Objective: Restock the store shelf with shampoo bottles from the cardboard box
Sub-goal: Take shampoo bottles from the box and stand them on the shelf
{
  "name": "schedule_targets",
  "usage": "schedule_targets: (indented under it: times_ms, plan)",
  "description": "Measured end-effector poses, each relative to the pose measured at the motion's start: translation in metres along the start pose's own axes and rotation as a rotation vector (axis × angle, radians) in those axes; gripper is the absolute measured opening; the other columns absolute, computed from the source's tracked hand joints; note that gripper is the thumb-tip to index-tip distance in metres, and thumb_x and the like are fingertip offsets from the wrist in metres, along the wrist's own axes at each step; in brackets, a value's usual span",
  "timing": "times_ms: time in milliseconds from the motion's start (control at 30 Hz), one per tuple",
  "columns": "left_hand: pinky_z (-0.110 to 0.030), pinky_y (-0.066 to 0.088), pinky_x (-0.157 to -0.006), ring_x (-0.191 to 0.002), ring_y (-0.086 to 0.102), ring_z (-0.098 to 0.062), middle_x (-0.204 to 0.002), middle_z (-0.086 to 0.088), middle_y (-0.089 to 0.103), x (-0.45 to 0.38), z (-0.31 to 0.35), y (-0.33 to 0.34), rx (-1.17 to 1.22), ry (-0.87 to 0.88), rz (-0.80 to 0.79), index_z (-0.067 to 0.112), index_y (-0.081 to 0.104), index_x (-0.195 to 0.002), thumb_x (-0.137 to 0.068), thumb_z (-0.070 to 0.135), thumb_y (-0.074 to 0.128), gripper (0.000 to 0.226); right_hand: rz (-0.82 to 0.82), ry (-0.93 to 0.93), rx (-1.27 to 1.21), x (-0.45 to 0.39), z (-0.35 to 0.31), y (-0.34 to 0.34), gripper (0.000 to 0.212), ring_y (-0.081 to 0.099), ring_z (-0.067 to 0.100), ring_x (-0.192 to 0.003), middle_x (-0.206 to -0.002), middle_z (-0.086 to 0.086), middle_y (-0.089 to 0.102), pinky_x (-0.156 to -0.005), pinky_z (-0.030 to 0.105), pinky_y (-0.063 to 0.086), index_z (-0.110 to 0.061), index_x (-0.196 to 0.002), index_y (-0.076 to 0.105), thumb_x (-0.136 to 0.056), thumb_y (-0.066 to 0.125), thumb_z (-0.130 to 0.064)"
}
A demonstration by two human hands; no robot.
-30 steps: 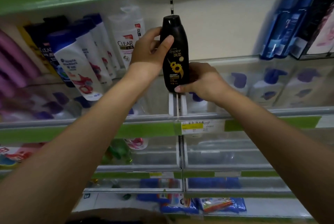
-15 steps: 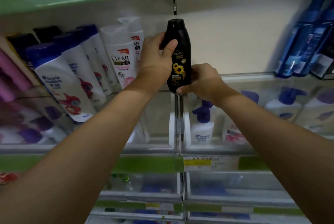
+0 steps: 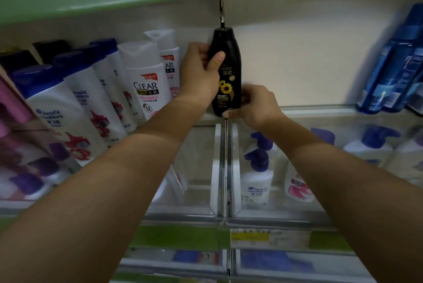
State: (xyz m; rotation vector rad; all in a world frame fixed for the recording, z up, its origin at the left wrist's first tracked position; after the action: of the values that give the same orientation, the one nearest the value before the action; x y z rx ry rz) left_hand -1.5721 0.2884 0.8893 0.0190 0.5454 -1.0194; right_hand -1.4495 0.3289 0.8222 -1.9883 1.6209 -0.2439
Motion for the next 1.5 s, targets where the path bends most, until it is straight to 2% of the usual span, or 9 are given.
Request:
schedule_targets:
  times_ms: [267, 600, 733, 867, 1033, 1200, 1300, 1433, 1500]
  plan:
    - [-0.009, 0.045, -0.071, -0.078, 0.052, 0.006, -0.087, 0.015, 0.053, 0.000, 0.001, -0.001, -0.007, -0.025, 0.019, 0.010, 0.053, -0.112, -0.095, 0.022, 0.056, 0.021, 0.082, -0.017, -0.090, 0.003, 0.004, -0.001, 0.051, 0.061, 0.018, -0.081, -0.091, 0.003, 0.063, -0.069, 0.023, 0.050, -0.015, -0.089, 0.050, -0.058, 0.090, -0.009]
    - [-0.006, 0.044, -0.065, -0.076, 0.053, 0.005, -0.086, 0.014, 0.055, 0.000, -0.003, -0.004, 0.009, -0.049, 0.056, 0.014, 0.053, -0.103, -0.094, 0.023, 0.058, 0.014, 0.098, -0.047, -0.003, 0.006, 0.002, -0.001, 0.042, 0.050, 0.001, -0.063, -0.072, -0.010, 0.056, -0.059, 0.009, 0.042, -0.017, -0.083, 0.056, -0.060, 0.091, -0.020]
    - [-0.009, 0.046, -0.074, -0.084, 0.056, -0.003, -0.087, 0.012, 0.056, 0.007, -0.004, -0.006, -0.017, -0.067, 0.056, 0.009, 0.055, -0.109, -0.092, 0.023, 0.060, 0.022, 0.097, -0.010, 0.010, 0.005, 0.004, -0.001, 0.048, 0.055, 0.009, -0.073, -0.082, -0.004, 0.061, -0.072, 0.022, 0.050, -0.015, -0.092, 0.059, -0.059, 0.092, -0.023]
    - [-0.023, 0.044, -0.092, -0.106, 0.054, -0.014, -0.114, -0.002, 0.057, 0.029, -0.008, -0.017, -0.108, -0.079, 0.053, 0.008, 0.053, -0.119, -0.091, 0.023, 0.061, 0.033, 0.102, 0.065, -0.055, 0.013, 0.002, -0.005, 0.058, 0.060, 0.014, -0.088, -0.097, 0.000, 0.062, -0.077, 0.024, 0.052, -0.014, -0.105, 0.054, -0.061, 0.091, -0.024]
    - [-0.020, 0.046, -0.080, -0.099, 0.056, -0.011, -0.110, 0.001, 0.058, 0.068, -0.004, -0.032, -0.105, -0.143, -0.047, 0.012, 0.057, -0.117, -0.092, 0.018, 0.058, 0.026, 0.108, 0.201, -0.216, 0.043, 0.000, -0.011, 0.051, 0.055, 0.016, -0.088, -0.098, 0.000, 0.054, -0.064, 0.025, 0.049, -0.016, -0.109, 0.048, -0.072, 0.084, -0.015]
    - [-0.018, 0.044, -0.080, -0.096, 0.056, -0.009, -0.106, 0.002, 0.060, 0.106, 0.016, -0.050, -0.076, -0.130, -0.151, 0.013, 0.058, -0.115, -0.093, 0.018, 0.056, 0.022, 0.173, 0.235, -0.193, 0.076, -0.027, -0.006, 0.039, 0.056, 0.016, -0.087, -0.101, 0.000, 0.058, -0.075, 0.033, 0.052, -0.018, -0.106, 0.051, -0.078, 0.078, -0.017]
    - [-0.019, 0.046, -0.078, -0.088, 0.056, -0.009, -0.098, 0.004, 0.060, 0.127, 0.021, -0.075, -0.004, -0.144, -0.173, 0.012, 0.058, -0.113, -0.093, 0.015, 0.057, 0.020, 0.214, 0.213, -0.241, 0.104, -0.049, 0.003, 0.033, 0.056, 0.011, -0.079, -0.101, 0.000, 0.059, -0.064, 0.024, 0.047, -0.020, -0.103, 0.053, -0.079, 0.075, -0.012]
    - [-0.032, 0.051, -0.088, -0.084, 0.055, -0.006, -0.091, 0.009, 0.057, 0.158, 0.018, -0.123, 0.041, -0.175, -0.216, 0.016, 0.057, -0.105, -0.092, 0.015, 0.057, 0.013, 0.262, 0.203, -0.208, 0.148, -0.079, 0.026, 0.037, 0.062, 0.021, -0.095, -0.094, -0.003, 0.062, -0.091, 0.039, 0.052, -0.026, -0.096, 0.055, -0.069, 0.080, -0.022]
    - [-0.034, 0.051, -0.091, -0.087, 0.057, -0.007, -0.090, 0.009, 0.057, 0.176, 0.014, -0.154, 0.045, -0.194, -0.219, 0.016, 0.057, -0.105, -0.092, 0.014, 0.057, 0.012, 0.262, 0.200, -0.232, 0.172, -0.095, 0.042, 0.037, 0.061, 0.021, -0.094, -0.089, -0.003, 0.059, -0.094, 0.043, 0.051, -0.020, -0.099, 0.056, -0.071, 0.079, -0.016]
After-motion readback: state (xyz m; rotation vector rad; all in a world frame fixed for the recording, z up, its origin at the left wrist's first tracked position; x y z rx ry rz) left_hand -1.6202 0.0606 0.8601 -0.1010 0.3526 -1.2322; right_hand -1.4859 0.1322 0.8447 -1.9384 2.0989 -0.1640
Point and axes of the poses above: each hand's wrist, its own x-axis away from the middle knuckle, its own y-axis out of the palm, z = x × y, the point moved 5 cm from there along -x, towards the middle knuckle
